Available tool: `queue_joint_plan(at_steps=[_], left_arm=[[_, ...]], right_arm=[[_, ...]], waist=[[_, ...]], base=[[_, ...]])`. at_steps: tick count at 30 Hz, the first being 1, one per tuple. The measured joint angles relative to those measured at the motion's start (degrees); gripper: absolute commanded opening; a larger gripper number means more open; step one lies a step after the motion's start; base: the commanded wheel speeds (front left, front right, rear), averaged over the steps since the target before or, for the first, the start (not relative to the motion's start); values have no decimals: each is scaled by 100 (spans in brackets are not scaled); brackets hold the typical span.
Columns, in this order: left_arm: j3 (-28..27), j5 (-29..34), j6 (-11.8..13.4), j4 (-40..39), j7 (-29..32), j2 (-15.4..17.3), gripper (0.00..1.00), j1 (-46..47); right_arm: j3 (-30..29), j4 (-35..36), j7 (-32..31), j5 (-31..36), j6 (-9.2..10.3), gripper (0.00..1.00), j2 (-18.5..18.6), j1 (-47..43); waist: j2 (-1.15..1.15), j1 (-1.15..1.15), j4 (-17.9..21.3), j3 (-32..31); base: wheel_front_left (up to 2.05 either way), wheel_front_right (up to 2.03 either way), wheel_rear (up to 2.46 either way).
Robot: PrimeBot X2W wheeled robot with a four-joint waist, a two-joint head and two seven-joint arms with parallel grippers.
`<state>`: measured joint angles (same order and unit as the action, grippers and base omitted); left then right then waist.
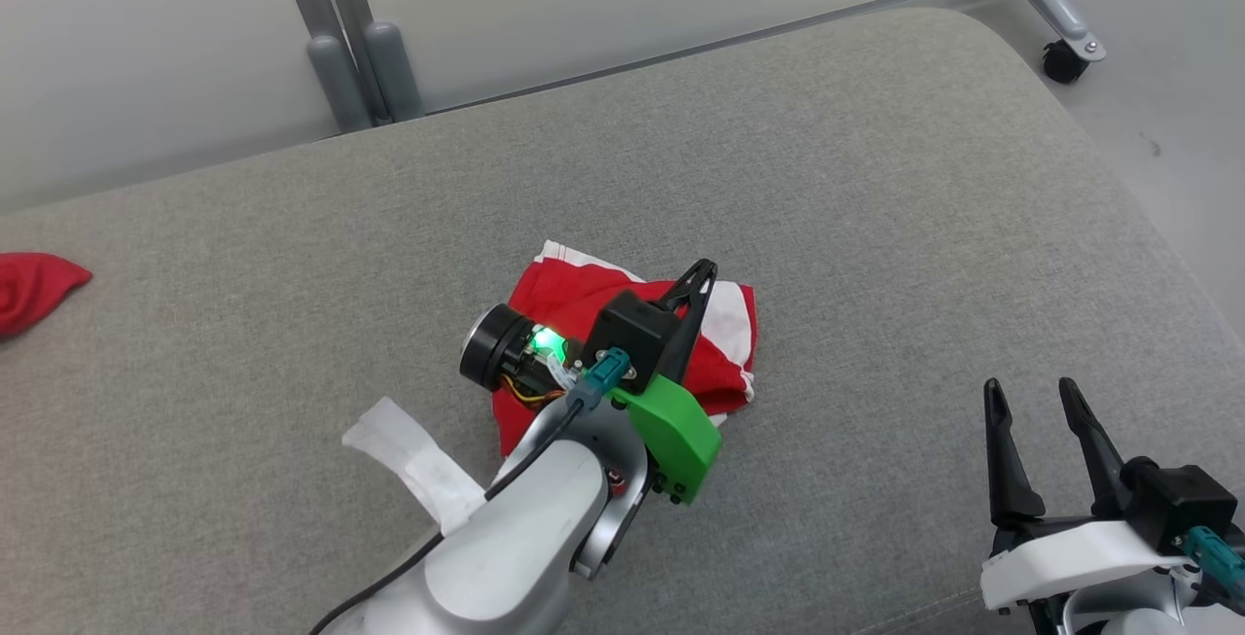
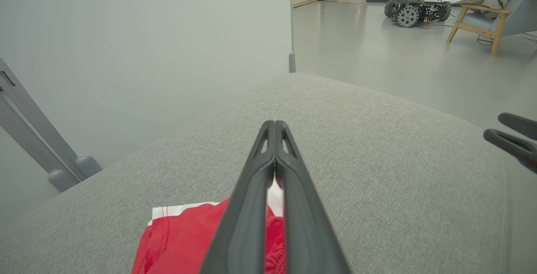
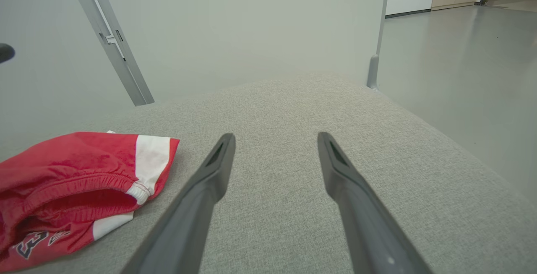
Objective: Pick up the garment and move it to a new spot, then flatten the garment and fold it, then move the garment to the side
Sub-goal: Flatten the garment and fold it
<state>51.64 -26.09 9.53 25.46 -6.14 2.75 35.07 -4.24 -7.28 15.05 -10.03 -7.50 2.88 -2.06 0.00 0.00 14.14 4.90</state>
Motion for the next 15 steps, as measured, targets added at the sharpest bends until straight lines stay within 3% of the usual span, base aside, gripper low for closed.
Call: queue_joint_plan(at_steps=[3, 4, 5, 11, 15], left_arm=[[14, -1, 27, 3, -2, 2, 0, -20], [4, -1, 58, -4, -52, 3, 64, -26], [-23, -1, 89, -31, -119, 9, 100, -42], [-339, -192, 293, -388, -661, 168, 100, -515], [-543, -215, 319, -687, -828, 489, 100, -926]], right_arm=[[-26, 3, 0, 15, 1, 100, 1, -1], [-27, 3, 0, 19, 0, 100, 1, -2], [-26, 3, 0, 25, 0, 100, 1, -2], [-89, 19, 0, 57, 0, 100, 0, -127], [-141, 86, 0, 78, 0, 100, 2, -163]], waist=[[0, 0, -35, -12], [0, 0, -43, -17], [0, 0, -50, -26], [0, 0, -128, -125], [0, 0, -267, -170]], base=[[0, 0, 0], [0, 0, 0], [0, 0, 0], [0, 0, 0], [0, 0, 0]])
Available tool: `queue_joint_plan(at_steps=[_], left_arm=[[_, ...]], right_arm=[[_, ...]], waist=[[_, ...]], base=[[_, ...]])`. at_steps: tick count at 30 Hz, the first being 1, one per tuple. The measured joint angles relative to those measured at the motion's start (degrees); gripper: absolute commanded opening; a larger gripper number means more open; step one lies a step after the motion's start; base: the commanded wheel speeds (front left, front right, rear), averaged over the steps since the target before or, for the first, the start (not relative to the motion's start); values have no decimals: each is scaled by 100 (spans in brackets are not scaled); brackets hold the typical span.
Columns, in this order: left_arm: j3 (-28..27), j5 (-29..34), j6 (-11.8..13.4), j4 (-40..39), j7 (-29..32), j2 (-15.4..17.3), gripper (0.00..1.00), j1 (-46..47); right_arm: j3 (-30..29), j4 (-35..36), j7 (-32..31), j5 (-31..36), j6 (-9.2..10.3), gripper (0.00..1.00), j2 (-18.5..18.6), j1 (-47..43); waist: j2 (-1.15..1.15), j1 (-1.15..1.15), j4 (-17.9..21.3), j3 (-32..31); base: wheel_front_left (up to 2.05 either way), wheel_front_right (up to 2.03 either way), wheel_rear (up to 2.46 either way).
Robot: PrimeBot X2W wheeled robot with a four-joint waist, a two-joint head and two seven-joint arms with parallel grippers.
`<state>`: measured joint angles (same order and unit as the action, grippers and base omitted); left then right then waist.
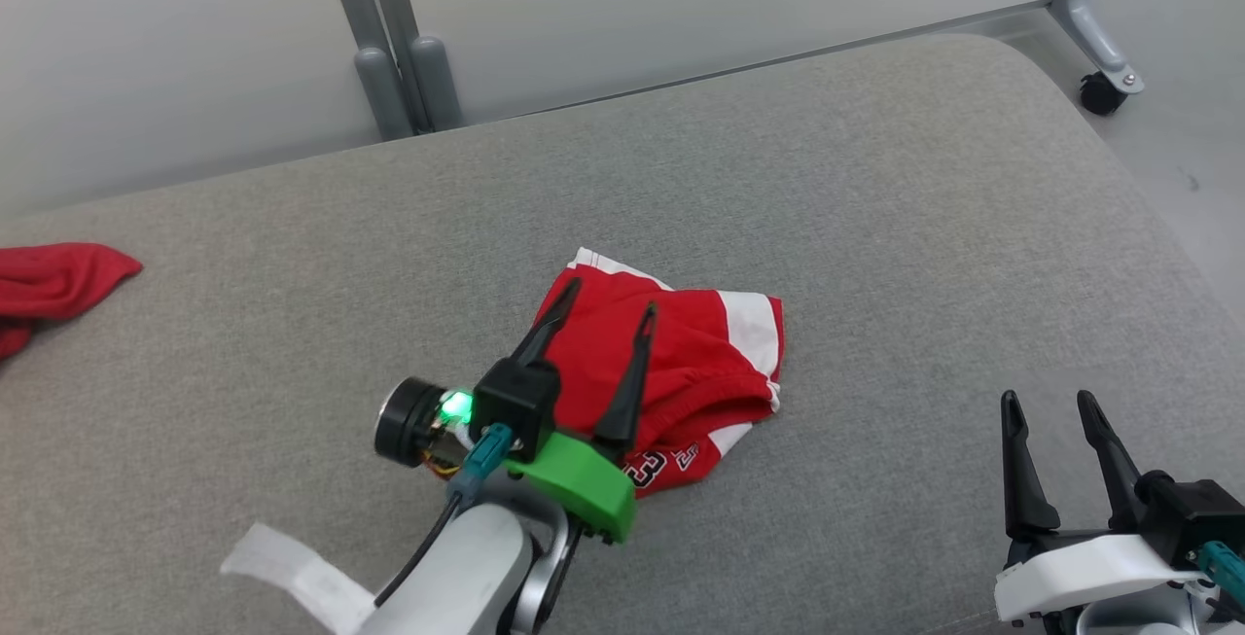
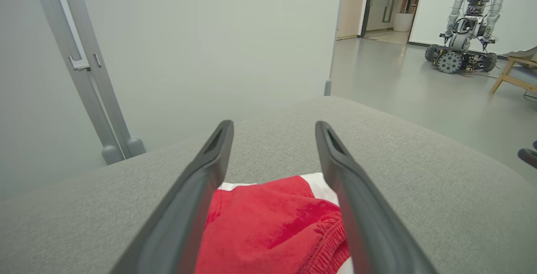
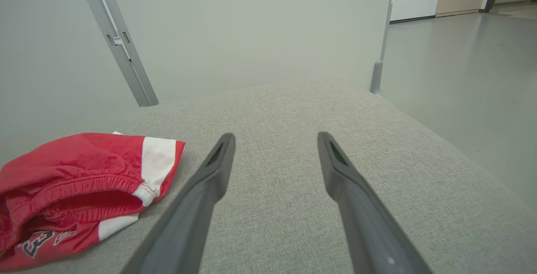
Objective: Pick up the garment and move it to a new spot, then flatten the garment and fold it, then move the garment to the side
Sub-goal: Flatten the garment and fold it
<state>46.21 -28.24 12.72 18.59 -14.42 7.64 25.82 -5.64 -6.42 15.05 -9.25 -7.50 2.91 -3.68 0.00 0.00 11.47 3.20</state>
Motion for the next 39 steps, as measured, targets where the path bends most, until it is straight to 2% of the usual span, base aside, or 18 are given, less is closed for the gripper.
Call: queue_joint_plan(at_steps=[4, 9, 12, 16, 22, 26, 30, 31, 32, 35, 39], left_arm=[[-63, 62, 15, -133, -35, 276, 100, -366], [103, 111, -123, -158, 29, 337, 100, -441], [367, 134, -310, -135, 333, 243, 100, -343], [693, 308, -521, 14, 811, -40, 100, 133], [1143, 454, -777, 727, 1650, -294, 100, 804], [1341, 622, -789, 1291, 2006, -368, 100, 1067], [1301, 611, -682, 1796, 2101, -333, 100, 1139], [1296, 611, -681, 1903, 2137, -323, 38, 1156], [1312, 611, -697, 2009, 2151, -313, 0, 1170], [1313, 560, -772, 2251, 2230, -308, 0, 1187], [1140, 381, -738, 2318, 1948, -325, 0, 1245]], right_arm=[[-10, 47, 0, 36, 1, 100, 8, 3], [47, 69, 0, 41, 1, 100, 25, 81], [116, 92, 0, 21, 0, 100, 24, 139], [231, 89, 0, -19, 0, 100, 18, 283], [381, 54, 0, -79, 0, 100, 7, 483], [399, 20, 0, -168, 0, 100, 7, 521], [390, -14, 0, -297, 0, 100, 4, 522], [377, -22, 0, -319, 0, 100, 4, 515], [364, -30, 0, -336, 1, 100, 5, 507], [356, -54, 0, -354, 1, 100, 5, 477], [349, -80, 0, -389, 0, 100, 2, 463]], waist=[[0, 0, -144, -14], [0, 0, -209, 79], [0, 0, -189, 175], [0, 0, -104, 340], [0, 0, 199, 550], [0, 0, 470, 673], [0, 0, 719, 774], [0, 0, 777, 800], [0, 0, 828, 824], [0, 0, 913, 886], [0, 0, 878, 888]], base=[[0, 0, 0], [0, 0, 0], [0, 0, 0], [0, 0, 0], [0, 0, 0], [0, 0, 0], [0, 0, 0], [0, 0, 0], [0, 0, 0], [0, 0, 0], [0, 0, 0]])
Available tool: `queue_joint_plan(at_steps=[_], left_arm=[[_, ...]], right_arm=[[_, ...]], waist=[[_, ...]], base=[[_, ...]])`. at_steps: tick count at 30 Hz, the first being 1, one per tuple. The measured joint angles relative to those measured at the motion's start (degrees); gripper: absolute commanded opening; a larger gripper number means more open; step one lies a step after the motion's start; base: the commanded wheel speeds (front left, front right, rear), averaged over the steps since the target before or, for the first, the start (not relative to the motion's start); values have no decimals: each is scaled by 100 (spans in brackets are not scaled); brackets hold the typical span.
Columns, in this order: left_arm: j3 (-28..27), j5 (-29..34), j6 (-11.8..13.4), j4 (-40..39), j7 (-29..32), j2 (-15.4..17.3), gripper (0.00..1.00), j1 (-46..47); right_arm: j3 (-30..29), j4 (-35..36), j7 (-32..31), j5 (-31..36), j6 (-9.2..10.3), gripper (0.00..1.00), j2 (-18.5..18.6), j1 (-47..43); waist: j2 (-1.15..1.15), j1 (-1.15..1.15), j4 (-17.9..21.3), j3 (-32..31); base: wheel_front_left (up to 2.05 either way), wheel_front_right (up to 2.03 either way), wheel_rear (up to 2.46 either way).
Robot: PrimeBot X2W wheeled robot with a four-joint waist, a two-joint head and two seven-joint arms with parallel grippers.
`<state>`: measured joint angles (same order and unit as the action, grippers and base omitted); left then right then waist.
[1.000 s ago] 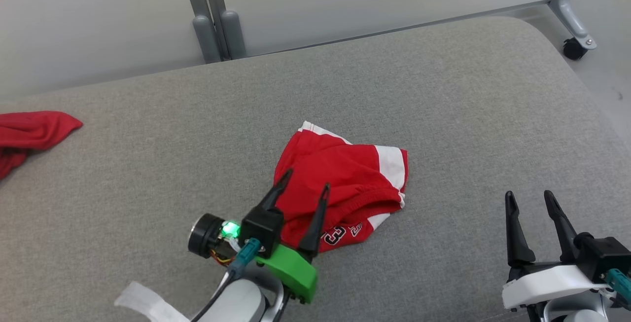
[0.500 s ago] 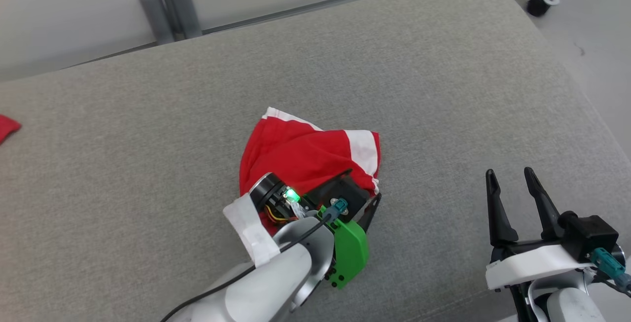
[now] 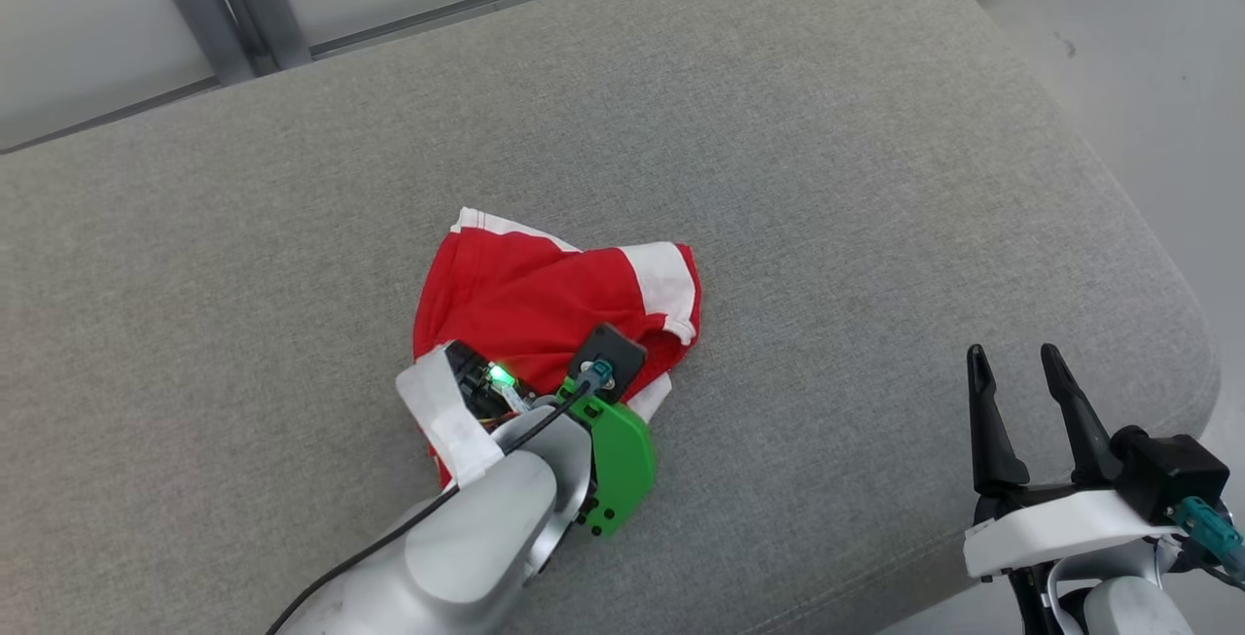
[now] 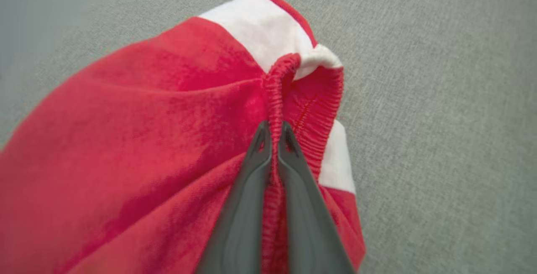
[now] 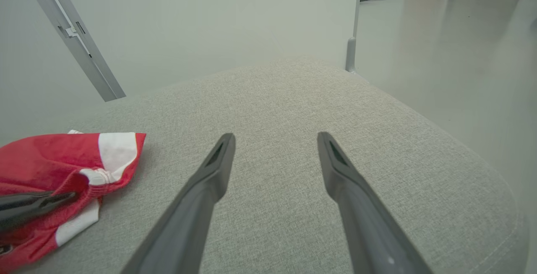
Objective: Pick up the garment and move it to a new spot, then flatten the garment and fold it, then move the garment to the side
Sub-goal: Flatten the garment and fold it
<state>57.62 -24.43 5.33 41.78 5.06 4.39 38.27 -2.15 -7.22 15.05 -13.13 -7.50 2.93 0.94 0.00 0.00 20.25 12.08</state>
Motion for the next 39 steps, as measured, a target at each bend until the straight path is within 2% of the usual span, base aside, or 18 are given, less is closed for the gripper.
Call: queue_joint_plan(at_steps=[5, 9, 12, 17, 22, 23, 25, 28, 31, 34, 39], left_arm=[[-400, -441, -83, -519, -603, -87, 0, 191], [-738, -945, -107, -1410, -1070, -144, 0, 381], [-895, -1545, 15, -2218, -1350, -148, 0, 468], [-983, -2420, 382, -3136, -1705, -152, 0, 648], [-1149, -3784, 659, -3921, -1944, -160, 0, 623], [-1236, -4098, 777, -4035, -1980, -169, 0, 578], [-1412, -4353, 1087, -4020, -2001, -170, 0, 492], [-2053, -4762, 1368, -3924, -2018, -166, 0, 108], [-2568, -4654, 1537, -3360, -2018, -156, 0, -282], [-3148, -4636, 1525, -2719, -2018, -164, 0, -647], [-4169, -4243, 1176, -1736, -2019, -162, 0, -1056]], right_arm=[[-16, -3, 0, 14, 0, 100, -8, 14], [-54, -33, 0, 96, 0, 100, -5, -10], [-65, -55, 0, 169, 1, 100, -5, -35], [-84, -78, 0, 254, 1, 100, -4, -98], [-86, -92, 0, 286, 1, 100, -4, -203], [-89, -90, 0, 288, 1, 100, -3, -216], [-91, -87, 0, 296, 0, 100, -4, -254], [-85, -81, 0, 297, 1, 100, -2, -276], [-68, -77, 0, 298, 0, 100, -4, -275], [-57, -77, 0, 303, 0, 100, -4, -272], [-45, -87, 1, 348, 0, 100, -7, -265]], waist=[[0, 0, -167, -68], [0, 0, -305, -199], [0, 0, -382, -336], [0, 0, -491, -587], [0, 0, -592, -786], [0, 0, -626, -812], [0, 0, -705, -842], [0, 0, -823, -856], [0, 0, -938, -836], [0, 0, -1040, -787], [0, 0, -1200, -697]], base=[[0, 0, 0], [0, 0, 0], [0, 0, 0], [0, 0, 0], [0, 0, 0], [0, 0, 0], [0, 0, 0], [0, 0, 0], [0, 0, 0], [0, 0, 0], [0, 0, 0]])
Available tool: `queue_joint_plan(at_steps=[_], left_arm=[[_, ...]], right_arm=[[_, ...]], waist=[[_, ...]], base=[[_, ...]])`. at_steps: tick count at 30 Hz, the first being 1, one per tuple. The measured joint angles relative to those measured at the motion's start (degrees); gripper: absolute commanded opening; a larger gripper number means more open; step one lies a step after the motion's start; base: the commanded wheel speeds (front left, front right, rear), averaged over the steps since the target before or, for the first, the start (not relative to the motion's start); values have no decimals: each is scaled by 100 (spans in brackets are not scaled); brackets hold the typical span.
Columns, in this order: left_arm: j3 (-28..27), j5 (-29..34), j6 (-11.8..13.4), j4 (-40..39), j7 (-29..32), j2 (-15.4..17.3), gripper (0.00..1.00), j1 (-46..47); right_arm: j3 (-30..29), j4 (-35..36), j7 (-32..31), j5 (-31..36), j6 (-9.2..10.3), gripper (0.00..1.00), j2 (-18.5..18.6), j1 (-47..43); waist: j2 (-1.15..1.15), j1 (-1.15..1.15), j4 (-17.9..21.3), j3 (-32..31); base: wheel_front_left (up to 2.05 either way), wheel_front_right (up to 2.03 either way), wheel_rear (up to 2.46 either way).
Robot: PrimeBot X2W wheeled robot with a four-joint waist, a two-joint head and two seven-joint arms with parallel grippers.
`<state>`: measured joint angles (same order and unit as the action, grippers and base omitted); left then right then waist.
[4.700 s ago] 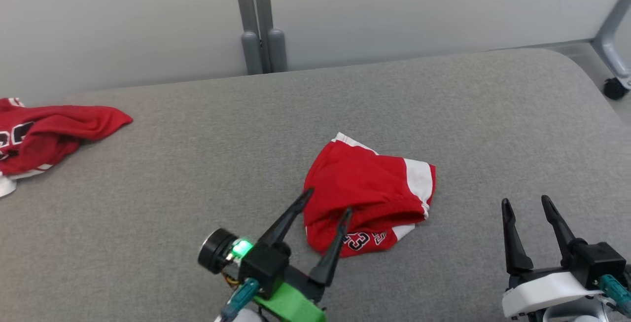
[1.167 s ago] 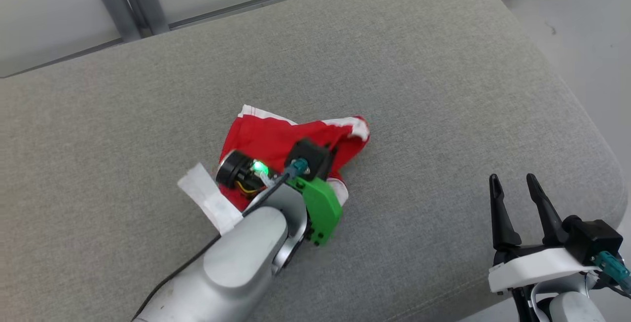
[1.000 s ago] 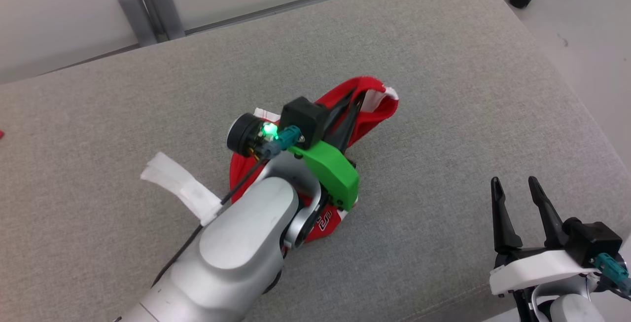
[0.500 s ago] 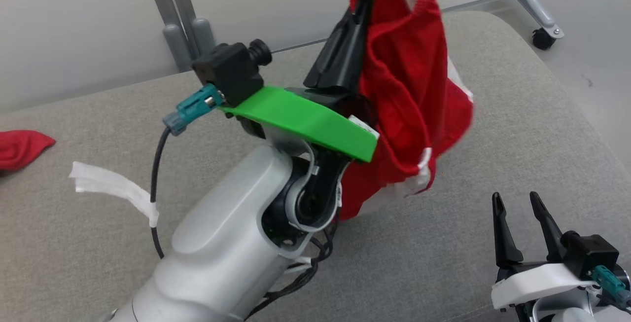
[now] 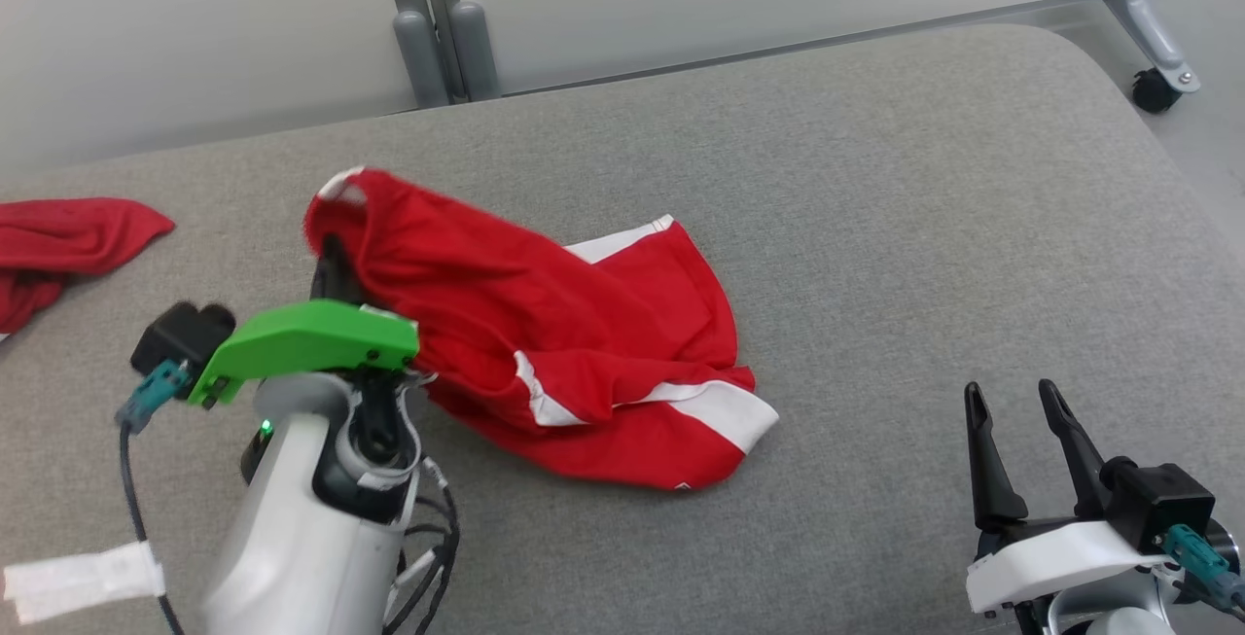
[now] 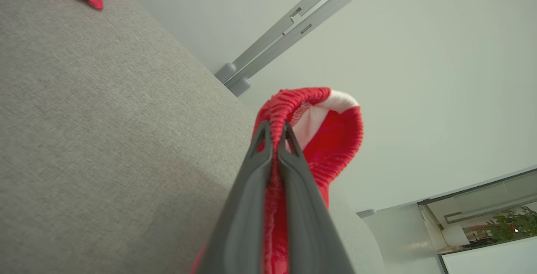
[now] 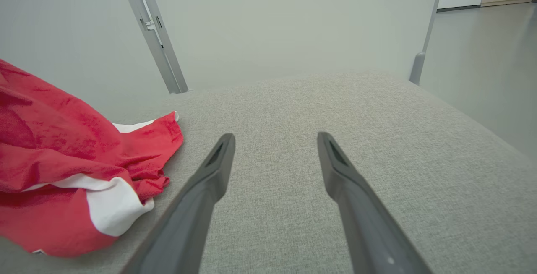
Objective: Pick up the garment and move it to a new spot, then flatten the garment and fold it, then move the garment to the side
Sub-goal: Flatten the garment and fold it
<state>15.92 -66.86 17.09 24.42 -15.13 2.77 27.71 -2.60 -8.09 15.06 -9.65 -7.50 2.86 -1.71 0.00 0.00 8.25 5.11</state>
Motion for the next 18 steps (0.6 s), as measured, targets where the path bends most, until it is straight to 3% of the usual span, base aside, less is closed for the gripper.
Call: queue_joint_plan(at_steps=[4, 10, 11, 12, 13, 15, 18], left_arm=[[-710, 187, -321, 600, 1, -5, 0, -325], [-1672, 495, -554, 1250, 1, 1, 0, -618], [-1693, 584, -619, 1326, 1, 2, 16, -637], [-1661, 603, -694, 1435, 1, 4, 69, -648], [-1527, 660, -779, 1557, 1, 10, 100, -661], [-1401, 837, -860, 1691, 1, -14, 100, -699], [-1223, 1633, -916, 1640, 1, 68, 100, -836]], right_arm=[[-24, -12, -1, 25, 1, 100, 8, -6], [9, -54, -1, 69, 0, 100, 33, -37], [16, -59, -1, 70, 0, 100, 35, -37], [25, -65, -1, 71, 0, 100, 41, -37], [40, -78, -1, 71, 1, 100, 45, -37], [55, -97, -1, 73, 0, 100, 44, -36], [89, -118, -1, 73, 0, 100, 45, -37]], waist=[[0, 0, -124, 37], [0, 0, -343, 50], [0, 0, -374, 49], [0, 0, -411, 47], [0, 0, -447, 43], [0, 0, -503, 24], [0, 0, -558, -61]], base=[[0, 0, 0], [0, 0, 0], [0, 0, 0], [0, 0, 0], [0, 0, 0], [0, 0, 0], [0, 0, 0]])
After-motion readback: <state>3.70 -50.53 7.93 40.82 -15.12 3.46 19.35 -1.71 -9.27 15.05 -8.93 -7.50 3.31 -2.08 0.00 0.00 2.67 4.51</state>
